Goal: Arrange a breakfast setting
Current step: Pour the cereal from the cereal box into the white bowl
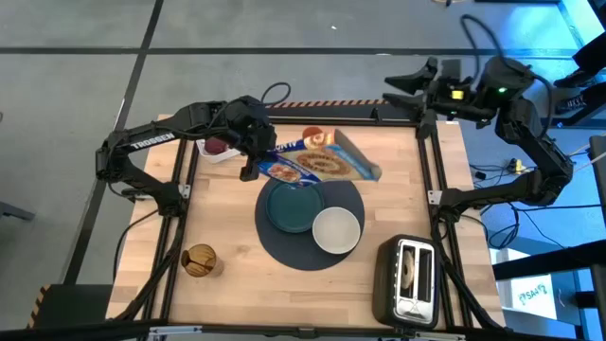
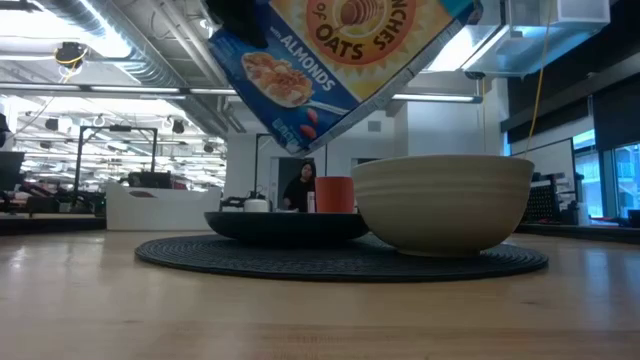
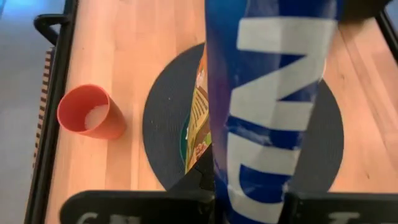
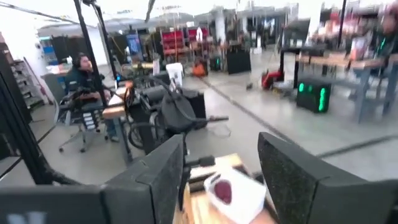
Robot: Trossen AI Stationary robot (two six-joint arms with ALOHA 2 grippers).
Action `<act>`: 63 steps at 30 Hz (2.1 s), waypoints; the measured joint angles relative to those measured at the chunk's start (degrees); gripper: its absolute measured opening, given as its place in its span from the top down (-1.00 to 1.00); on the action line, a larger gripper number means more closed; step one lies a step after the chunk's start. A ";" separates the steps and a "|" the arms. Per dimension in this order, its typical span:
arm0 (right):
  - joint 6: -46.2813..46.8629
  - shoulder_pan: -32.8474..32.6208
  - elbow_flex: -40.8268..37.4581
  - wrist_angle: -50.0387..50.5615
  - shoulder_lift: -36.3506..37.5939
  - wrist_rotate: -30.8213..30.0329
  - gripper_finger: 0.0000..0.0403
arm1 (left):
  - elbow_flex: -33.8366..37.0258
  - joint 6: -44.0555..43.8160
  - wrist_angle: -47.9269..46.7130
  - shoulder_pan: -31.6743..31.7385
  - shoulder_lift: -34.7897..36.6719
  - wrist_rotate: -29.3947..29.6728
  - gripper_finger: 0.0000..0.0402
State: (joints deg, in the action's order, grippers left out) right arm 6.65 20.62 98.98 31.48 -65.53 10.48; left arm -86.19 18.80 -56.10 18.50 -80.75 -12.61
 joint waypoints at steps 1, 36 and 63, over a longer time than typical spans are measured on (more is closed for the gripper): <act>0.41 -1.05 0.00 0.17 -0.36 -0.90 0.02 | 0.00 0.68 -0.81 -0.25 0.00 0.21 1.00; 1.25 -20.72 -0.07 5.91 -2.98 -30.53 0.06 | 0.00 36.75 -6.77 -17.91 0.00 39.60 1.00; 1.22 -20.61 -0.07 5.95 -3.14 -30.45 0.06 | -0.09 41.20 -4.59 -31.22 -4.01 61.29 1.00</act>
State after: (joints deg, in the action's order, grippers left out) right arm 7.88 0.01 98.91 37.43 -68.66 -19.97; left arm -86.28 60.00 -60.69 -12.72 -84.76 48.69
